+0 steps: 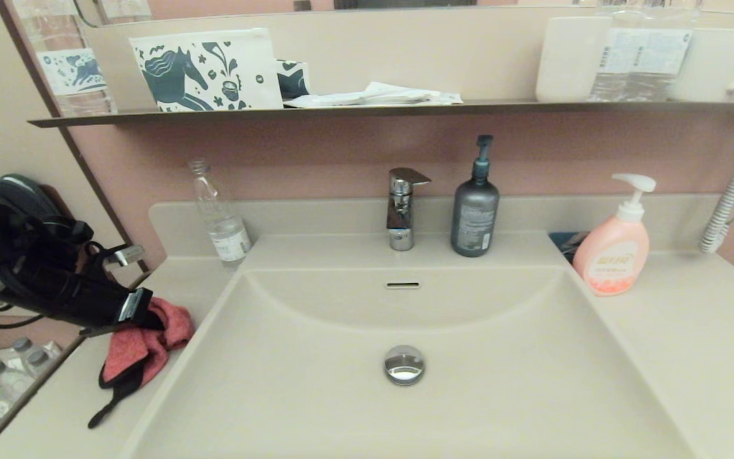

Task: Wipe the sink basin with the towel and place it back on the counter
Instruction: Wipe the sink

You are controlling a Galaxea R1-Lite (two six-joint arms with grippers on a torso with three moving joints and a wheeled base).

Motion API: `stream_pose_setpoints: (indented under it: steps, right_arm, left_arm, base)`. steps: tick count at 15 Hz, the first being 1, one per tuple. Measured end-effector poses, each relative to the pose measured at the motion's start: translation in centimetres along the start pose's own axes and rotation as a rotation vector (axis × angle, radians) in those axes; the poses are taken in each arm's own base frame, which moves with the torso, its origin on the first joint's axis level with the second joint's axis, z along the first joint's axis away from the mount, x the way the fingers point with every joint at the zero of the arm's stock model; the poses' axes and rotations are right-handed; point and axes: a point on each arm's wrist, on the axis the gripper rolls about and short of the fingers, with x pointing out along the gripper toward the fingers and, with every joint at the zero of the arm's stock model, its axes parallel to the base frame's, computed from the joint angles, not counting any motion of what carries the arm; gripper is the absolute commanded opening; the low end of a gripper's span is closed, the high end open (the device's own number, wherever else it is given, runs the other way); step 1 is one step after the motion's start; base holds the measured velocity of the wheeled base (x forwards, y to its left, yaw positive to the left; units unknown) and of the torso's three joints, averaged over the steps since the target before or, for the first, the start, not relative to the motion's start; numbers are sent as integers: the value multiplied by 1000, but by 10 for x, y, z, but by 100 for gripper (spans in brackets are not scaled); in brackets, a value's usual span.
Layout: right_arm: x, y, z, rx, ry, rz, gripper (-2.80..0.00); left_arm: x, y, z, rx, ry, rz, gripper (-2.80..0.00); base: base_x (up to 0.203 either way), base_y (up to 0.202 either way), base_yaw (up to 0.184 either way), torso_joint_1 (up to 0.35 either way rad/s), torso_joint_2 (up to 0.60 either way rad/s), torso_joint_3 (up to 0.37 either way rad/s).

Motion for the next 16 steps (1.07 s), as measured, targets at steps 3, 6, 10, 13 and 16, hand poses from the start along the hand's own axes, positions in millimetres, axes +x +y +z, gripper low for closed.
stream_pose_setpoints:
  steps: [3,6,10,13,16]
  right_arm:
    - [0,0,0,0,0,0,-280]
    - [0,0,0,0,0,-1,-280]
    - [0,0,0,0,0,0,-280]
    - [0,0,0,0,0,0,-280]
    - [0,0,0,0,0,0,-280]
  left_arm:
    - [-7,-8,-17,-11,23,2,-280]
    - [-17,-13,-21,-4,23,58,-280]
    - [-36,-23,-18,26,-28,95,-280]
    - [-51,-37,-5,59,-106,105,-280]
    - [-74,-56,19,59,-232,110,-280]
  base:
    - [0,0,0,0,0,0]
    - [0,0,0,0,0,0]
    - [0,0,0,0,0,0]
    - [0,0,0,0,0,0]
    - [0,0,0,0,0,0]
